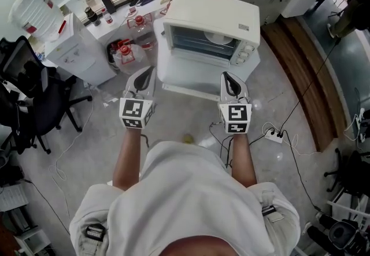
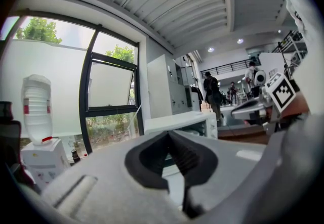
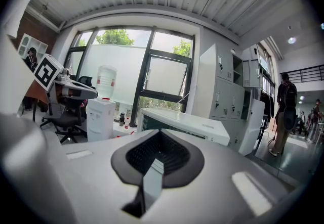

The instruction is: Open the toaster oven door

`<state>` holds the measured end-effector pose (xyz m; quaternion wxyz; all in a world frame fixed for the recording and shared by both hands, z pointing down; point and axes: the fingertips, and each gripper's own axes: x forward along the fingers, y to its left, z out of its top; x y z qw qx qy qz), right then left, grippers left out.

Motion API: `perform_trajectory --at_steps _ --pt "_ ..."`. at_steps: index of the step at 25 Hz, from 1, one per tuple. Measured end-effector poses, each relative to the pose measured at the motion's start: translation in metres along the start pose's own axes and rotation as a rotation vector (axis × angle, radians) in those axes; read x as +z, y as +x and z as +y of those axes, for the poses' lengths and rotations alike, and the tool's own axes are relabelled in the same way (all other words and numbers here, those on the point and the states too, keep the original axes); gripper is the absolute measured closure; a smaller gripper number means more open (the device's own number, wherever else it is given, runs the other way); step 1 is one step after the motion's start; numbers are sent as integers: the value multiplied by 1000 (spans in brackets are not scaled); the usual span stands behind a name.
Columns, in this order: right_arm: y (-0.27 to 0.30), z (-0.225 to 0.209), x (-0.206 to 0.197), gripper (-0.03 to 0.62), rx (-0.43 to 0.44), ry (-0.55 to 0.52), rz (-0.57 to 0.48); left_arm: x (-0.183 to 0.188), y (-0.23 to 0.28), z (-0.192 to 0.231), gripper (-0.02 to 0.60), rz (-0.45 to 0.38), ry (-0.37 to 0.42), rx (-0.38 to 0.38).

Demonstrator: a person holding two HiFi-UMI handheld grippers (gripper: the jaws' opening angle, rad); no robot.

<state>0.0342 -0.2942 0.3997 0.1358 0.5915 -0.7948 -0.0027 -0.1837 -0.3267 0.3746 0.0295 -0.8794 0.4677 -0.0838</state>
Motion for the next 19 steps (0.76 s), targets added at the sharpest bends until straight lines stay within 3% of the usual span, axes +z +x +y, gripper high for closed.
perform_trajectory --at_steps 19 --pt "-1 -2 14 592 -8 5 -34 10 -12 22 583 -14 -6 22"
